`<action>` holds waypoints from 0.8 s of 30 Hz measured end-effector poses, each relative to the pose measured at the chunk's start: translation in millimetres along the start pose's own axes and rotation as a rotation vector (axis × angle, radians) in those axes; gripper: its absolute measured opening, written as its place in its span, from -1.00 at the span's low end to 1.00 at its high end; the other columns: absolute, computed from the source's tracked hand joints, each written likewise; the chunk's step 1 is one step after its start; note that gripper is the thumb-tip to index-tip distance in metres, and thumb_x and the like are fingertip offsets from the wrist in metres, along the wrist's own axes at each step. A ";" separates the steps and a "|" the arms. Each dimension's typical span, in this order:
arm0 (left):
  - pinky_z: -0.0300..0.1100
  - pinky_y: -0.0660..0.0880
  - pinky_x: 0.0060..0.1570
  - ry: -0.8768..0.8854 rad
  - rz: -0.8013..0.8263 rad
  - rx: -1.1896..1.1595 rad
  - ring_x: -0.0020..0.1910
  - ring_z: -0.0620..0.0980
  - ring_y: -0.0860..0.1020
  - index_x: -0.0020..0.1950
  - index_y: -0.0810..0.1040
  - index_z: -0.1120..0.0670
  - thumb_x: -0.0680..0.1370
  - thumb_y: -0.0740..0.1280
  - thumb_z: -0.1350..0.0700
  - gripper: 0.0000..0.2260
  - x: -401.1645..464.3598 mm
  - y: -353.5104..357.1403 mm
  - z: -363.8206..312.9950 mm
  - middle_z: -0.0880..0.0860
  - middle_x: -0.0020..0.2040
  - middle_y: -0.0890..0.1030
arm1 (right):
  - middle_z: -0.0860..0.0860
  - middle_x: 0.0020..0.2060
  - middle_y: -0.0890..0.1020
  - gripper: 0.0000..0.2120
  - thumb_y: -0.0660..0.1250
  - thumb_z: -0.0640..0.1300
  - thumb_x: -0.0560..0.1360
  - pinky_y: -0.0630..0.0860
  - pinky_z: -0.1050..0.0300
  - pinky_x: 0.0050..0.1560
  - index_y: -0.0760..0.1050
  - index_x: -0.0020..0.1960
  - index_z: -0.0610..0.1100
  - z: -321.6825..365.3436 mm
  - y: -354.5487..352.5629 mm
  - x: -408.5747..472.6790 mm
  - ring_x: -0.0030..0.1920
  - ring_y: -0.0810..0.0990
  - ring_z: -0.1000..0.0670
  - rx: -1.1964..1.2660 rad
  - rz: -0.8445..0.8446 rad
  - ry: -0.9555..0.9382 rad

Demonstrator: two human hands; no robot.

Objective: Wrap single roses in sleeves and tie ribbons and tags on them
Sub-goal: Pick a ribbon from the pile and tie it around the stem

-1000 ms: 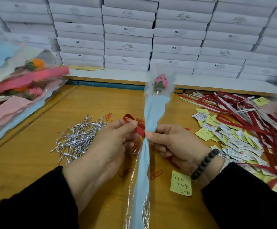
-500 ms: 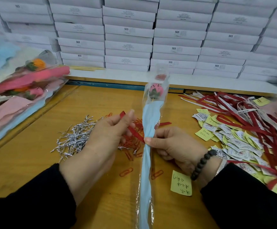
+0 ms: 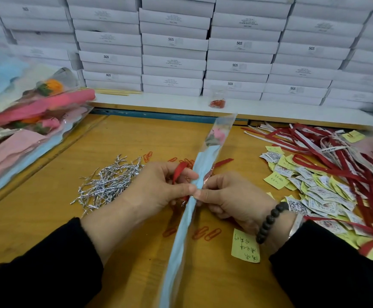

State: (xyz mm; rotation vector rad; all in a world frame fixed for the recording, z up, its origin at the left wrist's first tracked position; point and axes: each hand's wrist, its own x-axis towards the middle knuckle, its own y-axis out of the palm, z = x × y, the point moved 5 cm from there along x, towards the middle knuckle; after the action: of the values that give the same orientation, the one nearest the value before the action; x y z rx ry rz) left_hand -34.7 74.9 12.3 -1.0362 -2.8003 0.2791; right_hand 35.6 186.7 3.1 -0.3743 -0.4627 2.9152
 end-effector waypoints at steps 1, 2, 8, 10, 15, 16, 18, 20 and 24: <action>-0.37 0.39 -0.48 0.001 0.016 0.029 -0.48 -0.17 0.45 -0.13 0.63 0.11 0.36 0.46 0.30 -0.85 0.3 -0.1 -0.1 0.01 -0.39 0.51 | 0.03 -0.60 0.33 -0.76 0.37 -0.08 0.48 0.18 0.32 -0.58 0.51 -0.31 -0.17 1.4 -1.8 -0.8 -0.59 0.24 0.11 -0.051 -0.014 0.005; -0.37 0.40 -0.47 0.003 0.032 0.060 -0.47 -0.16 0.45 -0.12 0.63 0.11 0.35 0.47 0.29 -0.84 0.5 0.0 -0.3 -0.01 -0.39 0.51 | 0.06 -0.63 0.34 -0.78 0.37 -0.06 0.48 0.20 0.33 -0.58 0.53 -0.27 -0.17 3.5 -5.0 -1.5 -0.62 0.26 0.14 -0.112 -0.033 0.004; -0.36 0.44 -0.41 0.019 0.068 0.152 -0.46 -0.16 0.46 -0.20 0.58 0.13 0.35 0.48 0.31 -0.86 0.9 3.7 0.7 0.00 -0.41 0.49 | 0.13 -0.58 0.41 -0.75 0.40 -0.02 0.44 0.26 0.42 -0.54 0.58 -0.18 -0.23 12.0 -9.8 -2.5 -0.60 0.34 0.21 -0.360 -0.040 -0.068; -0.40 0.43 -0.45 0.007 0.067 0.132 -0.50 -0.19 0.48 -0.24 0.56 0.15 0.36 0.45 0.35 -0.86 0.5 3.7 1.7 0.03 -0.42 0.51 | 0.10 -0.51 0.41 -0.76 0.38 -0.05 0.47 0.29 0.40 -0.50 0.57 -0.16 -0.26 9.8 -7.5 -1.3 -0.57 0.33 0.21 -0.392 -0.027 -0.073; -0.24 0.51 -0.30 0.033 0.060 0.175 -0.38 -0.07 0.49 -0.24 0.56 0.12 0.36 0.46 0.35 -0.84 -1.3 6.3 0.9 0.06 -0.38 0.52 | 0.08 -0.47 0.44 -0.80 0.42 -0.04 0.43 0.31 0.43 -0.53 0.54 -0.23 -0.17 9.8 -8.6 -0.3 -0.58 0.36 0.21 -0.477 -0.008 -0.057; -0.16 0.52 -0.24 0.048 0.060 0.190 -0.35 -0.05 0.48 -0.23 0.55 0.11 0.36 0.46 0.35 -0.82 -1.9 7.5 0.1 0.06 -0.36 0.51 | 0.09 -0.47 0.44 -0.81 0.44 -0.05 0.41 0.32 0.41 -0.51 0.50 -0.26 -0.13 10.3 -8.3 -0.1 -0.56 0.37 0.21 -0.488 -0.022 -0.068; -0.02 0.53 -0.16 0.062 0.052 0.199 -0.30 0.00 0.46 -0.23 0.54 0.08 0.36 0.46 0.37 -0.79 -2.6 8.9 -1.1 0.07 -0.33 0.50 | 0.10 -0.45 0.43 -0.78 0.48 -0.08 0.38 0.32 0.34 -0.46 0.43 -0.28 -0.09 11.3 -7.6 0.1 -0.51 0.37 0.18 -0.491 -0.060 -0.093; 0.03 0.53 -0.08 0.062 0.055 0.220 -0.26 0.03 0.49 -0.22 0.55 0.06 0.37 0.45 0.36 -0.79 -2.9 9.9 -1.5 0.12 -0.28 0.53 | 0.09 -0.41 0.42 -0.73 0.50 -0.08 0.35 0.30 0.28 -0.42 0.39 -0.25 -0.07 13.0 -8.3 -1.0 -0.44 0.36 0.14 -0.510 -0.094 -0.102; -0.01 0.51 -0.03 0.070 0.092 0.302 -0.21 0.05 0.52 -0.19 0.59 0.04 0.40 0.44 0.33 -0.81 -4.2 16.1 -1.3 0.18 -0.20 0.58 | 0.13 -0.35 0.43 -0.74 0.50 0.03 0.32 0.26 0.29 -0.38 0.45 -0.17 -0.03 20.2 -16.1 -9.5 -0.35 0.38 0.16 -0.698 -0.029 -0.054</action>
State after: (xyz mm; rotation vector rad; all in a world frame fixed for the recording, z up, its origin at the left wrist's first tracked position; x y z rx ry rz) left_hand -21.2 84.3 9.7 -1.0778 -2.5481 0.6402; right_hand 41.2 194.3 28.9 -0.3612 -1.4774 2.6462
